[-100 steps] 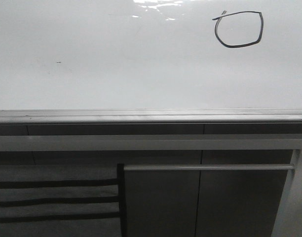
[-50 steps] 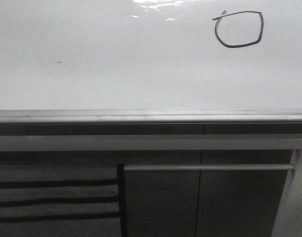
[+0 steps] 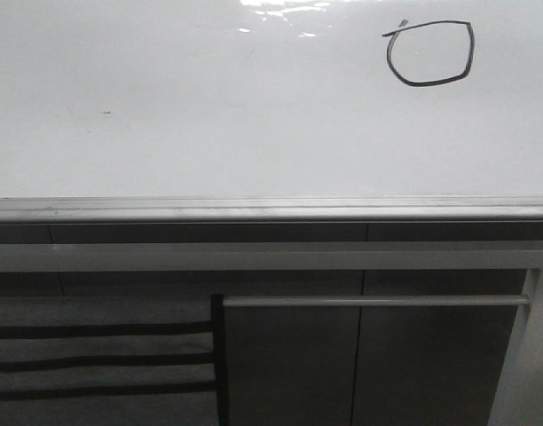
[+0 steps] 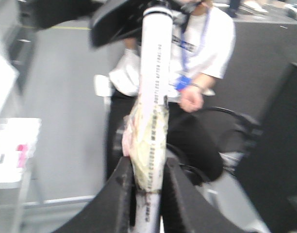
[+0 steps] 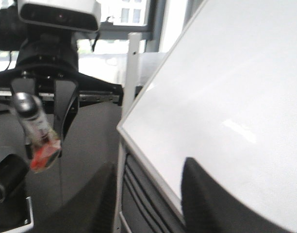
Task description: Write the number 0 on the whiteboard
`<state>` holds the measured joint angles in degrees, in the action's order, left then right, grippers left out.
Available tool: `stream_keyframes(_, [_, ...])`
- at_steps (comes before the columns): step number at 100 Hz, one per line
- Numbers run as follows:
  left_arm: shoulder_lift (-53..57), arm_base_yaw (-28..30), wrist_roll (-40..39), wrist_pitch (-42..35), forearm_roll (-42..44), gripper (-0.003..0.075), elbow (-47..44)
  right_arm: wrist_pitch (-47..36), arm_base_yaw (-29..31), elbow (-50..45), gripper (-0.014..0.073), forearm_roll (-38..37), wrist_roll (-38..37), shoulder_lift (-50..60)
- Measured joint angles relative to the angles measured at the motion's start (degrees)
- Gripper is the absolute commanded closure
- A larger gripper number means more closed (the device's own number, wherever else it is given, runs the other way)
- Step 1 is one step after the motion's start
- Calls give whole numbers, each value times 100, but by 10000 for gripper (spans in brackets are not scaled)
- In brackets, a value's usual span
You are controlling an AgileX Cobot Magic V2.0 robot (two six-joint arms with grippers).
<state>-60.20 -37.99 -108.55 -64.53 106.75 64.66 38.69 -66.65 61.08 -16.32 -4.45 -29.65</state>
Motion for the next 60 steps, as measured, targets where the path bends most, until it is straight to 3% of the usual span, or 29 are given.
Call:
stream_keyframes(8, [0,0,45,978,0,740,-218,438,129,9,661,-313,-239,463])
stream_keyframes(36, [-79,-228,35,5563,-219,740,-1302,2062,572,-777,631,-854,-1012,1535])
stream_keyframes(46, [-296,-321,-5,6487,-415,740,-1341,2132,786,-1218,631,-904,-1190,1573])
stream_keyframes(60, [-894,-354,-459,7176,-530,740,-1243,1619,916,-1769,631,-935,-1552,1573])
